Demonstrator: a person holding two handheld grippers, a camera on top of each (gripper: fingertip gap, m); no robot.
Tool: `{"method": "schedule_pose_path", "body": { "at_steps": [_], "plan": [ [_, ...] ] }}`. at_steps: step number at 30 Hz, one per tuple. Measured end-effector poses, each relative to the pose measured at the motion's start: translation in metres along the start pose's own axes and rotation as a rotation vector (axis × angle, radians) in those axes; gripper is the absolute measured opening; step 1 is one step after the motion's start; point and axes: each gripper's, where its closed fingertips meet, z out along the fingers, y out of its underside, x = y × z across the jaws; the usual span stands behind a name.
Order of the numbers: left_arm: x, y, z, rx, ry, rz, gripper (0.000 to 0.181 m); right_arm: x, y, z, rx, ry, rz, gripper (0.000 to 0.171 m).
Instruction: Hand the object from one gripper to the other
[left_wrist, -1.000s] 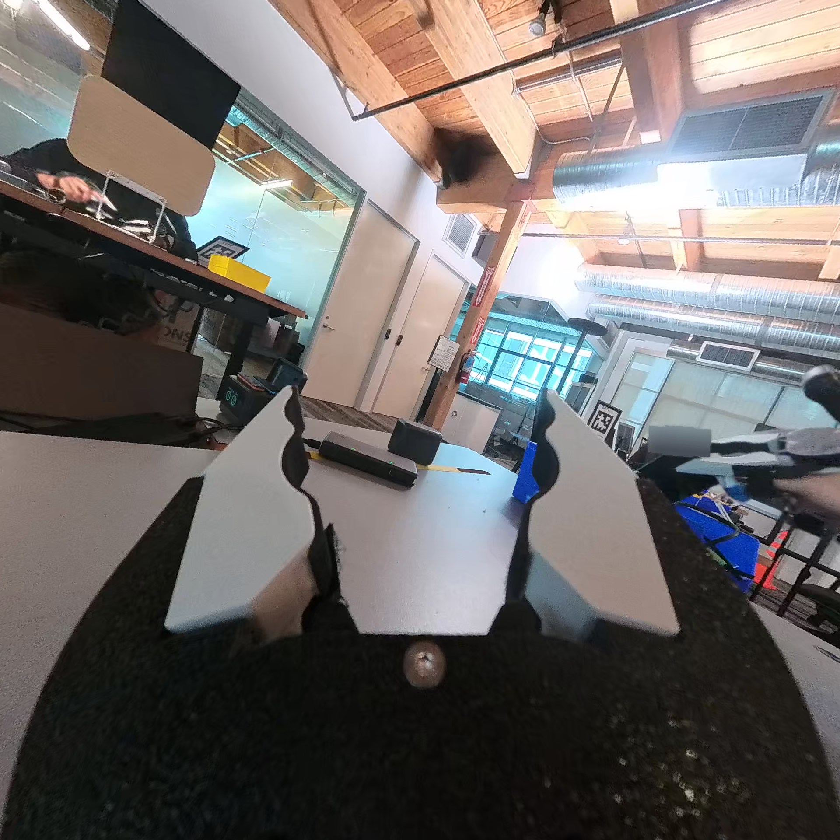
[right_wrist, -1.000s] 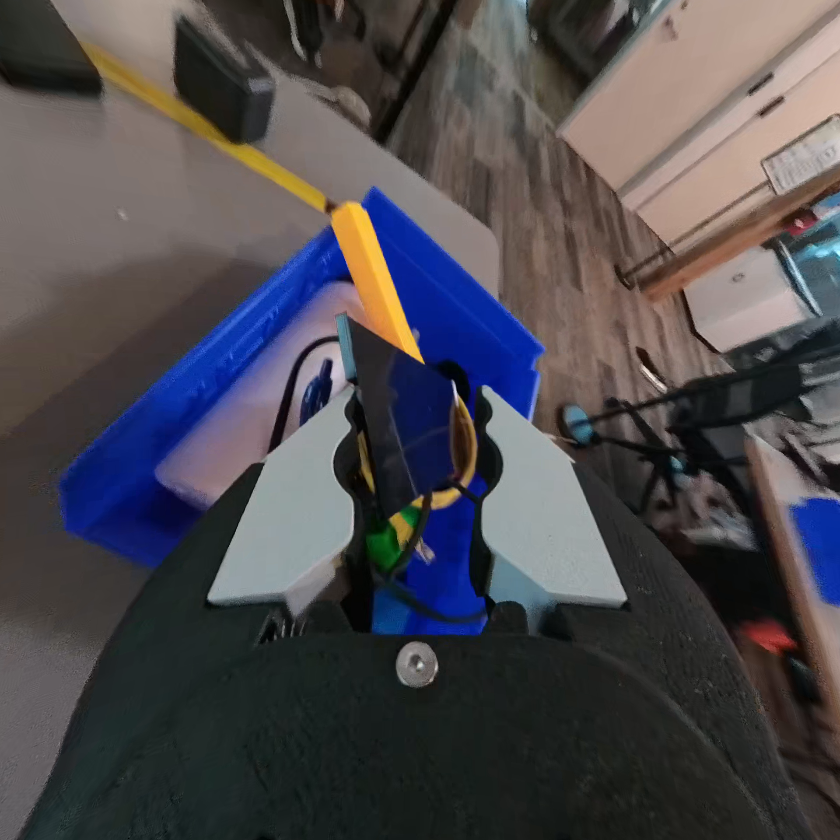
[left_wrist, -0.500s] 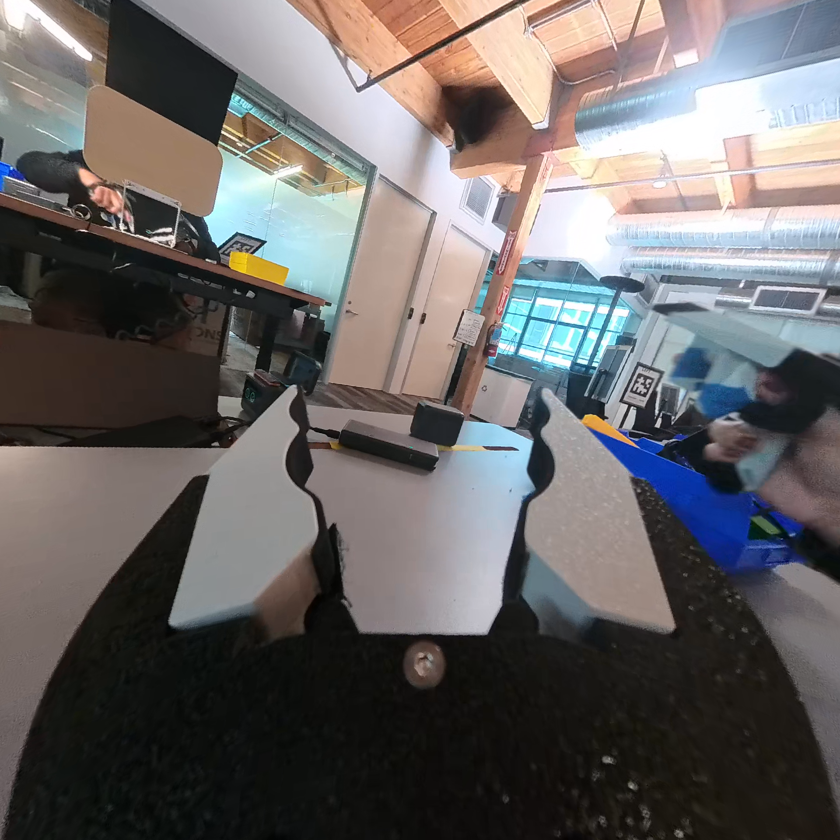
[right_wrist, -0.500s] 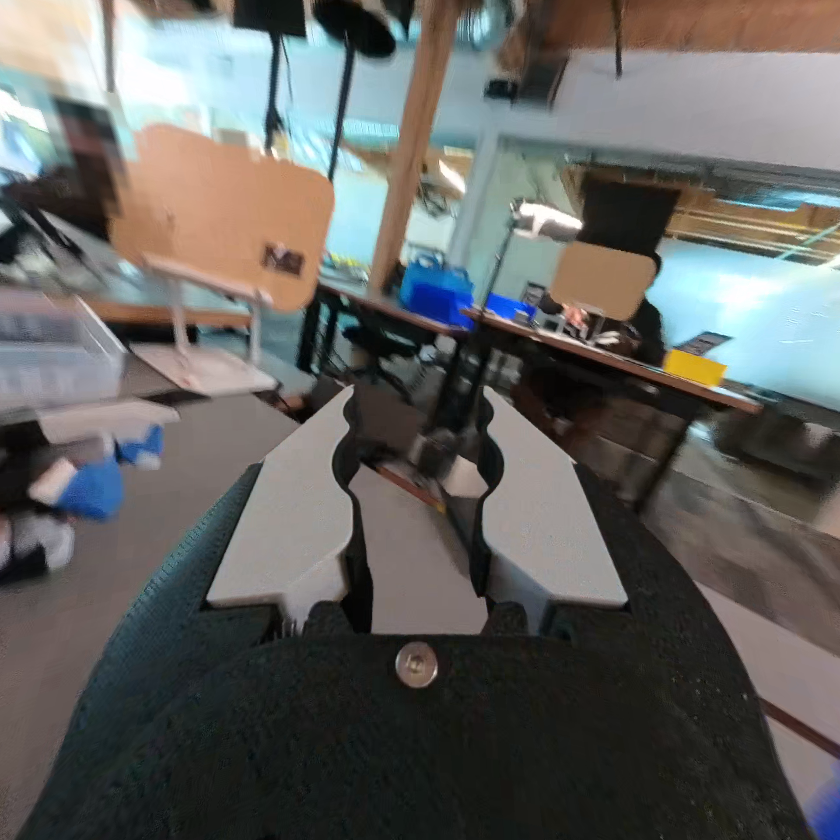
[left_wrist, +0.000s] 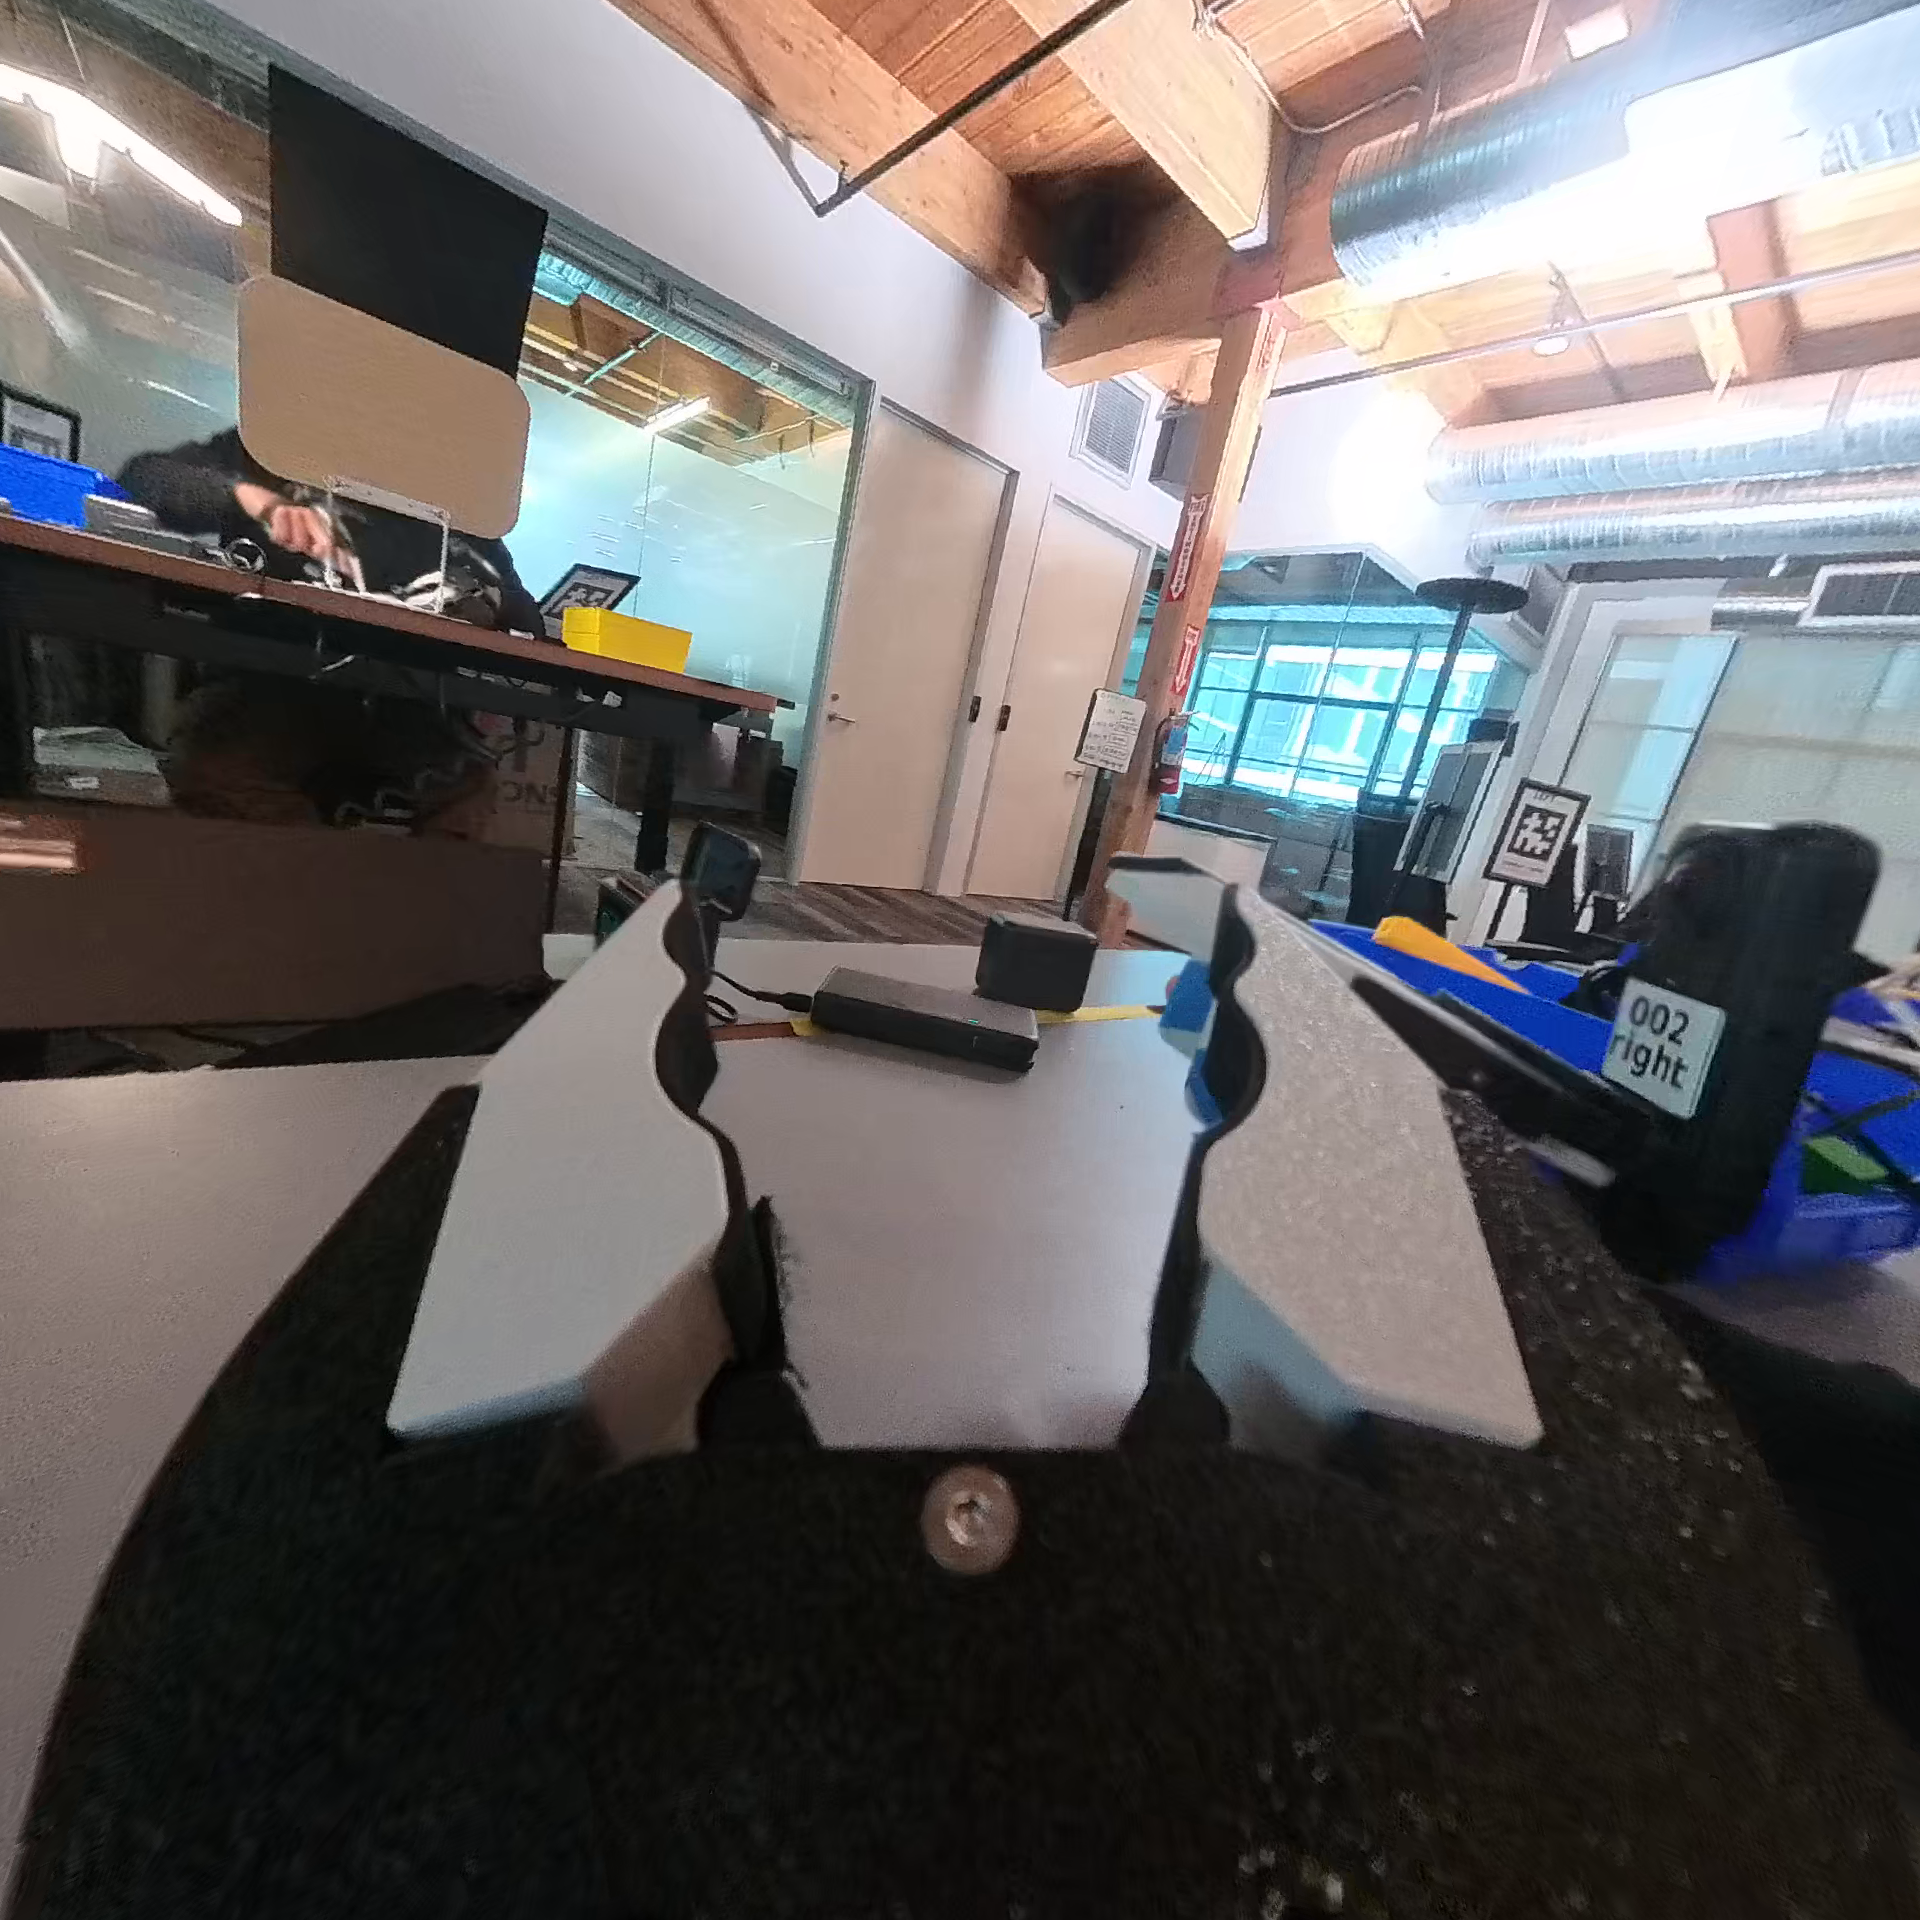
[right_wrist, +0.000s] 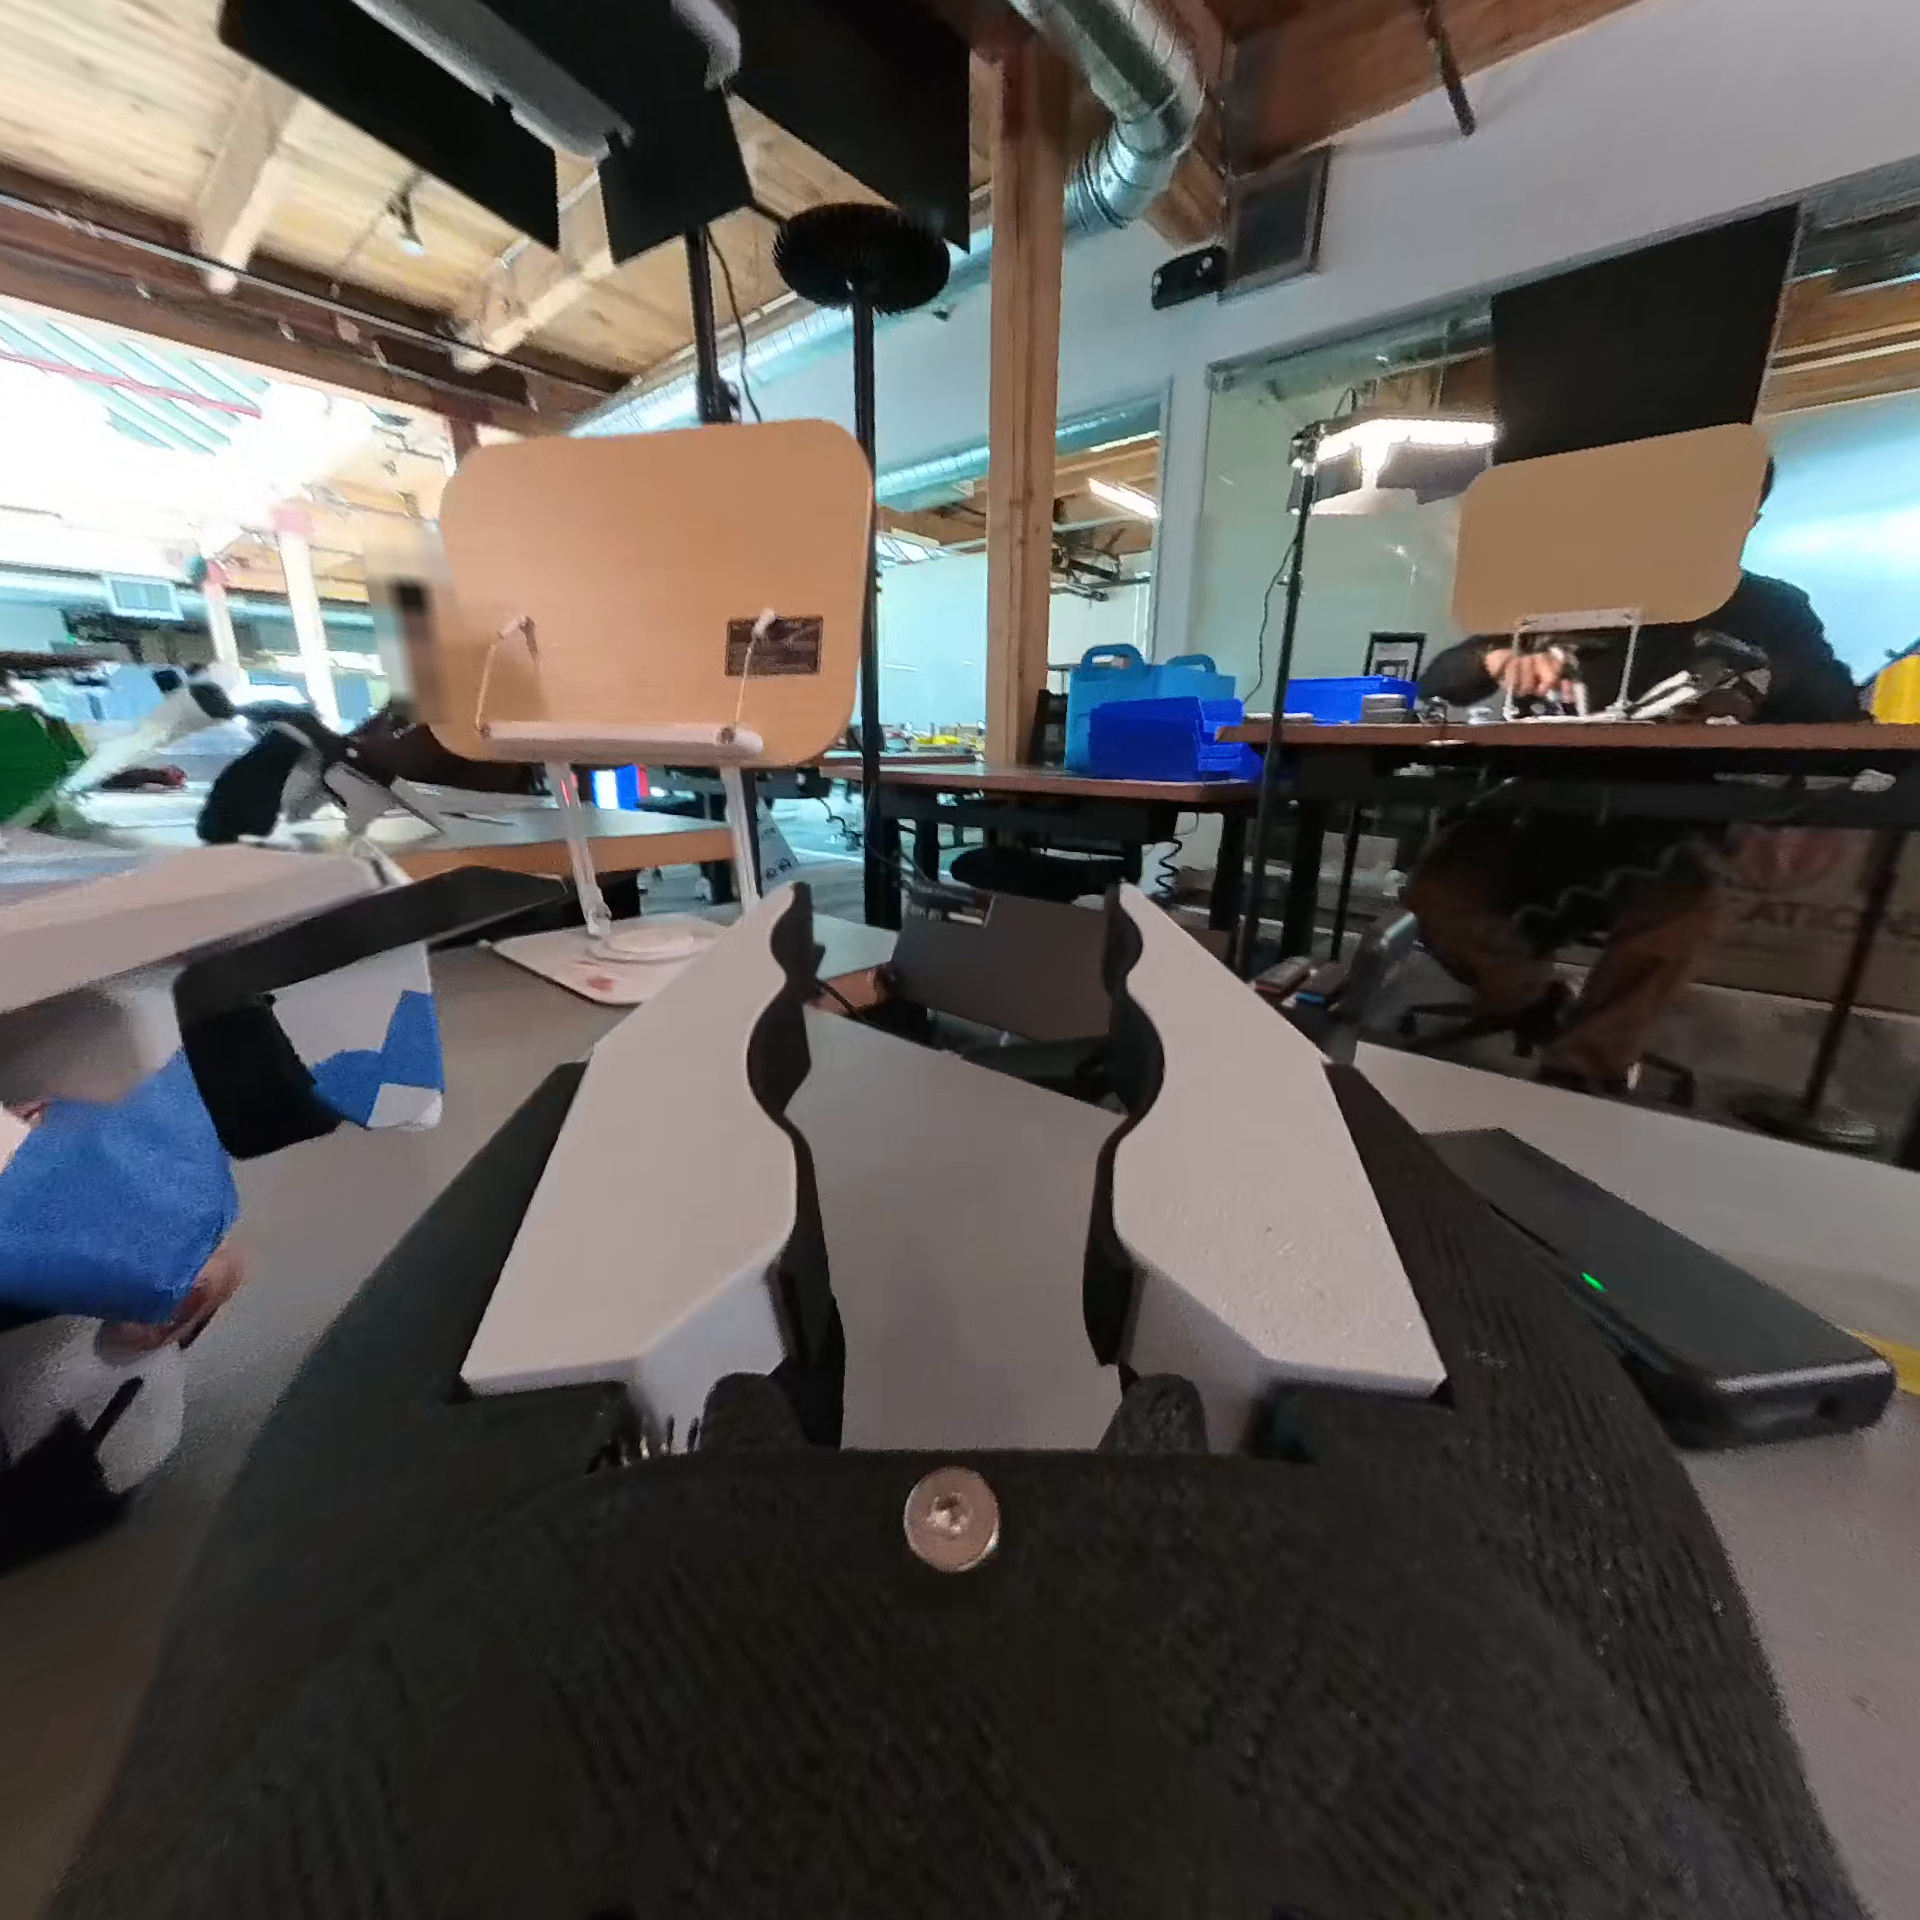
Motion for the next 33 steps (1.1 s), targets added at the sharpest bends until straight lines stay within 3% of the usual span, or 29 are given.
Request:
{"method": "schedule_pose_path", "body": {
  "at_steps": [6,10,13,15,17,21,25,28,31,33],
  "plan": [
    [0.009,-0.036,-0.013,0.078,-0.059,0.217,0.091,0.006,-0.007,0.005,0.042,-0.027,-0.003,0.054],
    [0.014,-0.101,-0.042,0.165,-0.166,0.396,0.085,0.010,-0.010,0.011,0.049,-0.028,-0.024,0.052],
    [-0.019,-0.156,-0.086,0.113,-0.437,0.474,0.075,0.011,-0.014,0.011,0.064,-0.034,0.003,0.050],
    [-0.058,-0.171,-0.112,-0.055,-0.566,0.455,0.063,0.012,-0.016,0.011,0.071,-0.033,0.023,0.049],
    [-0.091,-0.162,-0.127,-0.280,-0.528,0.338,0.037,0.013,-0.015,0.012,0.066,-0.029,0.043,0.049],
    [-0.169,-0.112,-0.162,-0.699,-0.579,0.021,0.047,0.011,-0.012,0.014,0.051,-0.042,0.067,0.049],
    [-0.198,-0.046,-0.183,-1.087,-0.501,-0.170,0.048,0.006,-0.007,0.015,0.026,-0.055,0.040,0.049],
    [-0.210,-0.019,-0.184,-1.210,-0.448,-0.251,0.051,0.004,-0.004,0.016,0.010,-0.065,0.042,0.049],
    [-0.212,-0.002,-0.171,-1.210,-0.400,-0.384,0.058,0.004,0.000,0.017,-0.004,-0.071,0.049,0.049],
    [-0.220,0.007,-0.172,-1.261,-0.407,-0.351,0.063,0.004,0.000,0.017,-0.006,-0.071,0.052,0.049]
  ]
}}
